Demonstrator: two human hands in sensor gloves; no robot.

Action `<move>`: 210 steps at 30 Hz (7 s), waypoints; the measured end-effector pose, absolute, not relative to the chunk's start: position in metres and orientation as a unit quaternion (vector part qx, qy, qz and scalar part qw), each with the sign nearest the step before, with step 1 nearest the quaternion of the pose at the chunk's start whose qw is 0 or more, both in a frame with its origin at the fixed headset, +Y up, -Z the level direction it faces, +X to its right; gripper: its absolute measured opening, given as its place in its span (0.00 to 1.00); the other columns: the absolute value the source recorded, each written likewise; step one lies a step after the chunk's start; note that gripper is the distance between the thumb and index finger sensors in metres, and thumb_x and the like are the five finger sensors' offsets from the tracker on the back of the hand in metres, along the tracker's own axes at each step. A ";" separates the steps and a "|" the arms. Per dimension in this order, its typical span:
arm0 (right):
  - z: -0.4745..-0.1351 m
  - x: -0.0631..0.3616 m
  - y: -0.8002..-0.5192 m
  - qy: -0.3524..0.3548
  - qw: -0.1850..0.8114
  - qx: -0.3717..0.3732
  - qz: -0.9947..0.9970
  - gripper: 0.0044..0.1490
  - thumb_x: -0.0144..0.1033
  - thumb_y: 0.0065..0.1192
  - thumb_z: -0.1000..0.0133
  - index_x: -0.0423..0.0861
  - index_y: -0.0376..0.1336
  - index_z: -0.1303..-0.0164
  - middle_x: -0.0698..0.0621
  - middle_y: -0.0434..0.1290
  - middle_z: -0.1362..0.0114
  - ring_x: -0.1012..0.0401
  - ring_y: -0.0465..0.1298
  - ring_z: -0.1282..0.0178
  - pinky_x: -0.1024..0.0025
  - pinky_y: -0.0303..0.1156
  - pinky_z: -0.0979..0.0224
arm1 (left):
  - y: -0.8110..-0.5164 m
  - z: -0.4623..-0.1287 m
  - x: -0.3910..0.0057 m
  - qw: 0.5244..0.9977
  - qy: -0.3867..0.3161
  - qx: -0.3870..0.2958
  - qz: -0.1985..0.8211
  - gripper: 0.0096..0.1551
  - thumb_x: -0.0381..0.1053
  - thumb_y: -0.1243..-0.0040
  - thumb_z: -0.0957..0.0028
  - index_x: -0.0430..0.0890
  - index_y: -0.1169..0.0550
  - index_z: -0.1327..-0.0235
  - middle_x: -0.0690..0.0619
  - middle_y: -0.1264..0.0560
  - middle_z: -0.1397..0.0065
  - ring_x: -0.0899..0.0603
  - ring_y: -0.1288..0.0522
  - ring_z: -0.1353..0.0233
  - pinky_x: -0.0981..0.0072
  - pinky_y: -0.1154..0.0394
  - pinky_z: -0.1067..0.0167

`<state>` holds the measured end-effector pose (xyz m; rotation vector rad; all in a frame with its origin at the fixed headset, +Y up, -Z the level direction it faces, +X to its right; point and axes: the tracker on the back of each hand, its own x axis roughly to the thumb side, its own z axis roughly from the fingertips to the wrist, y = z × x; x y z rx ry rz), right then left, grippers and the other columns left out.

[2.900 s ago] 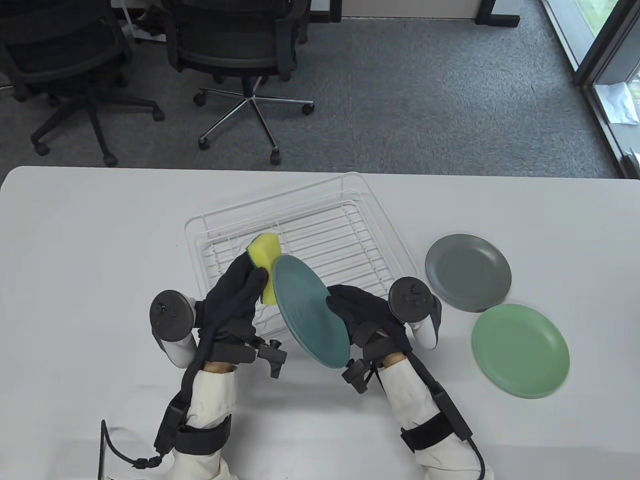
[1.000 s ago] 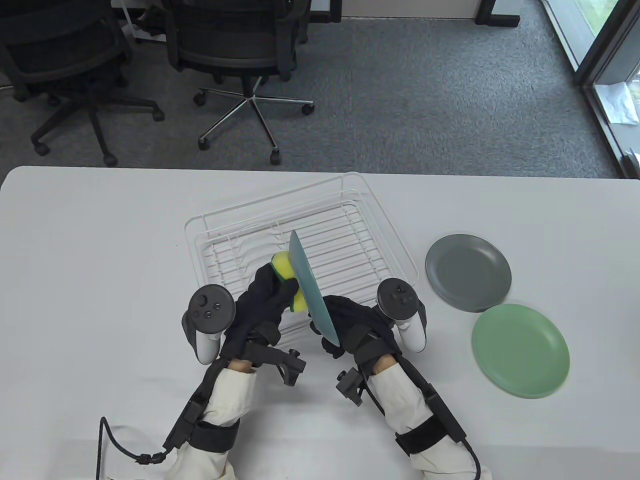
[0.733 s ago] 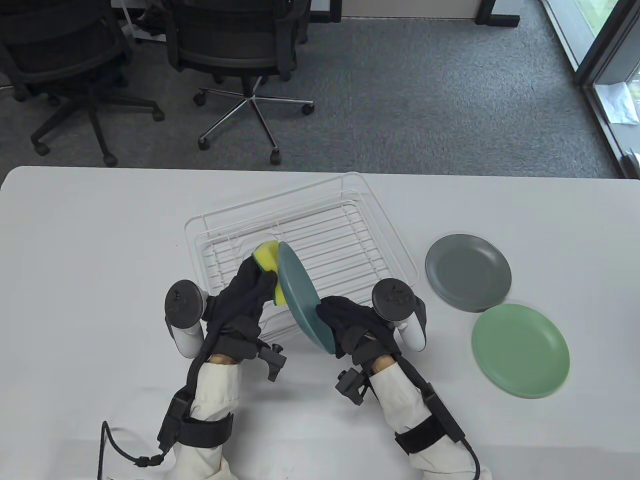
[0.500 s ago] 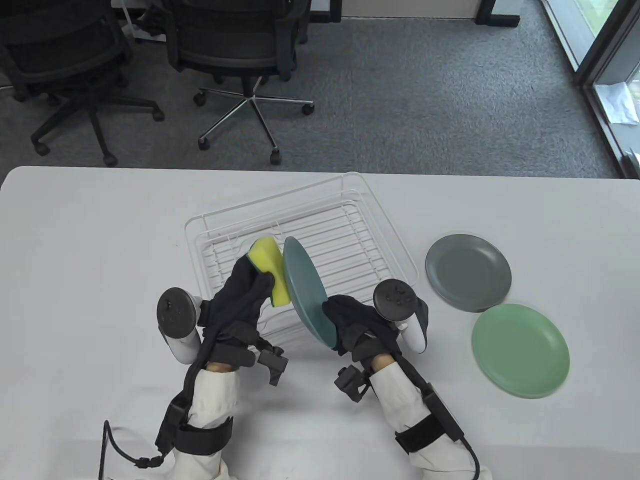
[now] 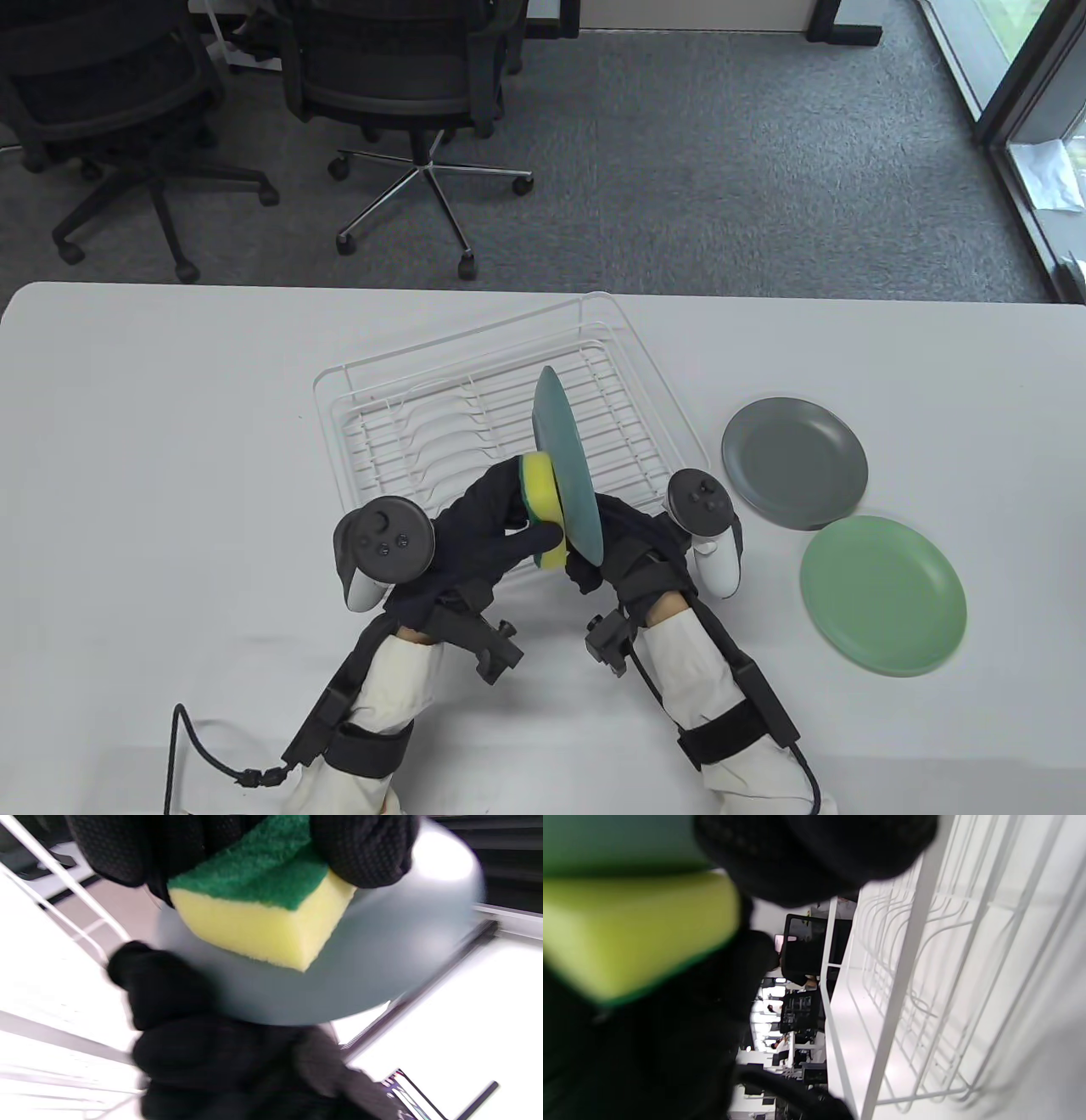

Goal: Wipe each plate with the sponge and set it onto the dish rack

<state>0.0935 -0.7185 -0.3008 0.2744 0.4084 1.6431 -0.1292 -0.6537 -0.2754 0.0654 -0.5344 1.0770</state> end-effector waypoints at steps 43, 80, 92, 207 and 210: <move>-0.327 0.090 -0.630 -0.281 0.248 0.104 0.921 0.25 0.29 0.60 0.41 0.39 0.63 0.32 0.39 0.78 0.39 0.51 0.86 0.47 0.65 0.88 0.47 | -0.646 -0.275 -0.254 0.704 -0.096 0.228 0.666 0.49 0.64 0.46 0.45 0.31 0.33 0.21 0.36 0.25 0.31 0.33 0.21 0.36 0.44 0.22 0.40; -0.352 0.015 -0.656 -0.202 0.178 0.166 0.949 0.27 0.28 0.61 0.41 0.42 0.65 0.30 0.39 0.77 0.31 0.46 0.79 0.35 0.54 0.79 0.34 | -0.651 -0.284 -0.225 0.728 -0.133 0.163 0.652 0.49 0.63 0.45 0.45 0.30 0.33 0.22 0.35 0.25 0.31 0.32 0.21 0.36 0.43 0.22 0.40; -0.333 0.163 -0.639 -0.204 0.170 0.025 0.964 0.30 0.28 0.60 0.40 0.36 0.63 0.26 0.34 0.74 0.30 0.40 0.76 0.35 0.47 0.75 0.36 | -0.660 -0.291 -0.219 0.763 -0.124 0.138 0.619 0.49 0.63 0.45 0.45 0.29 0.33 0.22 0.34 0.25 0.31 0.32 0.20 0.37 0.43 0.22 0.41; -0.285 0.251 -0.684 0.040 0.637 0.108 0.762 0.28 0.30 0.58 0.35 0.28 0.56 0.34 0.23 0.70 0.35 0.37 0.80 0.47 0.60 0.83 0.54 | -0.665 -0.254 0.000 0.961 -0.262 0.080 -0.021 0.43 0.62 0.41 0.47 0.36 0.30 0.25 0.36 0.23 0.29 0.32 0.20 0.35 0.41 0.22 0.39; -0.284 0.254 -0.685 0.032 0.645 0.099 0.757 0.28 0.31 0.58 0.35 0.28 0.55 0.33 0.23 0.69 0.34 0.37 0.79 0.46 0.61 0.83 0.53 | -0.663 -0.253 0.001 0.960 -0.276 0.052 -0.012 0.44 0.62 0.43 0.45 0.35 0.30 0.24 0.35 0.23 0.28 0.31 0.20 0.34 0.40 0.23 0.38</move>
